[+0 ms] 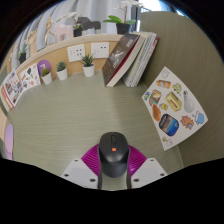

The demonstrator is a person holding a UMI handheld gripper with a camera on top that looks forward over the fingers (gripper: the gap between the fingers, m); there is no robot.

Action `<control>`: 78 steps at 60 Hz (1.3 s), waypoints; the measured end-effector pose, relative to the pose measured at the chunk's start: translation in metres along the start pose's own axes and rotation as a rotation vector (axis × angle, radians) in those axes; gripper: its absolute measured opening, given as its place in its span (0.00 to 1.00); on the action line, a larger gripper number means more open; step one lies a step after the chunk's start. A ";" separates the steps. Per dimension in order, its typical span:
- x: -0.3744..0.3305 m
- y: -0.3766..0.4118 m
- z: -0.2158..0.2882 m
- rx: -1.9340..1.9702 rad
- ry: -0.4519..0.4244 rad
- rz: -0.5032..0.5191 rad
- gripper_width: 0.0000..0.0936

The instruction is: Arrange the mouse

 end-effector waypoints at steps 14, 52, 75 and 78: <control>-0.101 0.083 0.081 0.066 -0.176 -0.021 0.35; -0.133 0.540 0.017 -0.096 -0.140 0.222 0.35; -0.079 0.564 -0.055 -0.126 -0.010 0.167 0.51; -0.078 0.565 -0.058 -0.123 0.013 0.167 0.55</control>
Point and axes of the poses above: the point between the fingertips, and its own axes, seen from behind it with the camera up: y to the left, z up, x forward, the way the camera looks, the point moved 6 cm from there along -x, backward, against the way the camera looks, and after that the axes turned 1 degree about -z, right-handed, at the moved point
